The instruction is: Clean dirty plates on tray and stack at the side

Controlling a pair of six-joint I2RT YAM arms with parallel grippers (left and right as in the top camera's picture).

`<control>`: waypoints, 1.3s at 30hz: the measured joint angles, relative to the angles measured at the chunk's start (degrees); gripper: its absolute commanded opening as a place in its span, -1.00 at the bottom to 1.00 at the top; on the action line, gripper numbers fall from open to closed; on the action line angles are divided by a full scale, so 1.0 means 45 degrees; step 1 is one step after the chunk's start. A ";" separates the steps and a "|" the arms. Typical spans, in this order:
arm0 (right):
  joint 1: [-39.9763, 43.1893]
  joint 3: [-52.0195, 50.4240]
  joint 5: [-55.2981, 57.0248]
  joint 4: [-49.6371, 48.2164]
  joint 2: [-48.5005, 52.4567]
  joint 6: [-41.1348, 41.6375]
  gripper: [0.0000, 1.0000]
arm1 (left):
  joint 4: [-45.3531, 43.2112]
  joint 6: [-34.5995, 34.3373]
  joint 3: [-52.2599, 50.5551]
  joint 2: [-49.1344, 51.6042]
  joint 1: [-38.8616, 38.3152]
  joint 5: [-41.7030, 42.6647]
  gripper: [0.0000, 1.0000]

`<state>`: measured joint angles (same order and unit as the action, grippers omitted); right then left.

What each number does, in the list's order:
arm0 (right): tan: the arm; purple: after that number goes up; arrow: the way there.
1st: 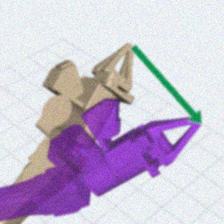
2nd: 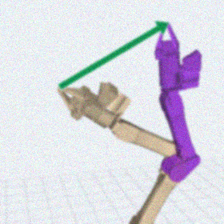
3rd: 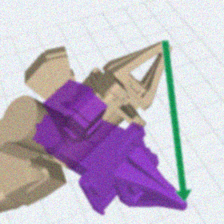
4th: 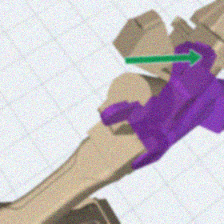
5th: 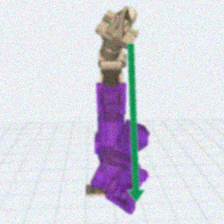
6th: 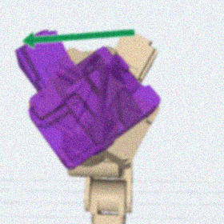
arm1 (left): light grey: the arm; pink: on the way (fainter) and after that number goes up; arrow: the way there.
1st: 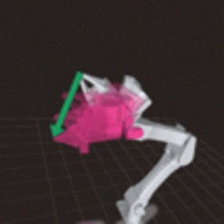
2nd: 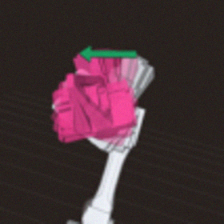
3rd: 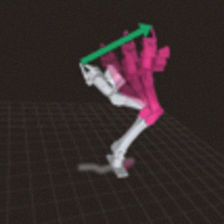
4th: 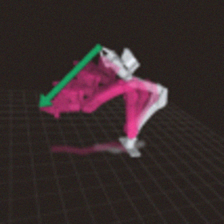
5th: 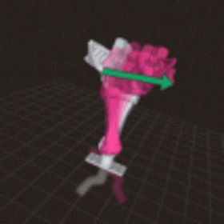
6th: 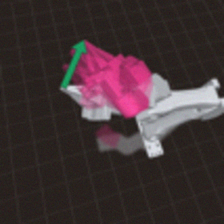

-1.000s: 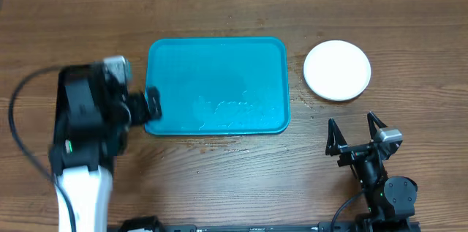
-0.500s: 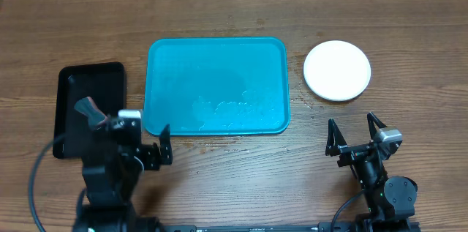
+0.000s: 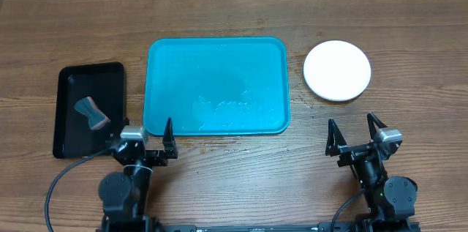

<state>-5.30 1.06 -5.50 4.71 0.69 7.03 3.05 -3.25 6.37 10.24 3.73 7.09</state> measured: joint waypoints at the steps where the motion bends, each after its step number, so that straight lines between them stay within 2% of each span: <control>1: 0.0000 0.0000 0.0000 0.0000 0.0000 0.0000 1.00 | -0.0461 -0.0024 -0.0282 -0.0175 0.0000 0.0005 0.99; 5: 0.0000 0.0000 0.0000 -0.0005 0.0000 0.0005 1.00 | -0.1399 -0.0243 -0.1137 -0.0801 0.0000 0.0005 0.99; 13: 0.0000 0.0000 0.0000 -0.0005 -0.0005 0.0000 1.00 | -0.0500 -0.0287 -0.1302 -0.2050 -0.0019 -0.0010 0.99; 16: 0.0000 0.0000 0.0000 0.0005 -0.0005 0.0000 1.00 | 0.0180 -0.0287 -0.1307 -0.2069 -0.0199 -0.0155 0.99; 27: 0.0000 0.0000 0.0000 0.0005 -0.0005 0.0000 1.00 | 0.0243 0.0097 -0.1307 -0.2089 -0.1161 -0.0714 0.99; 39: 0.0000 0.0000 -0.0010 0.0005 -0.0005 0.0005 1.00 | 0.0291 0.0146 -0.1307 -0.2089 -0.1166 -0.1229 1.00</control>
<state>-5.30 1.06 -5.54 4.73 0.67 7.05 4.36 -2.59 0.49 0.84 -1.52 1.56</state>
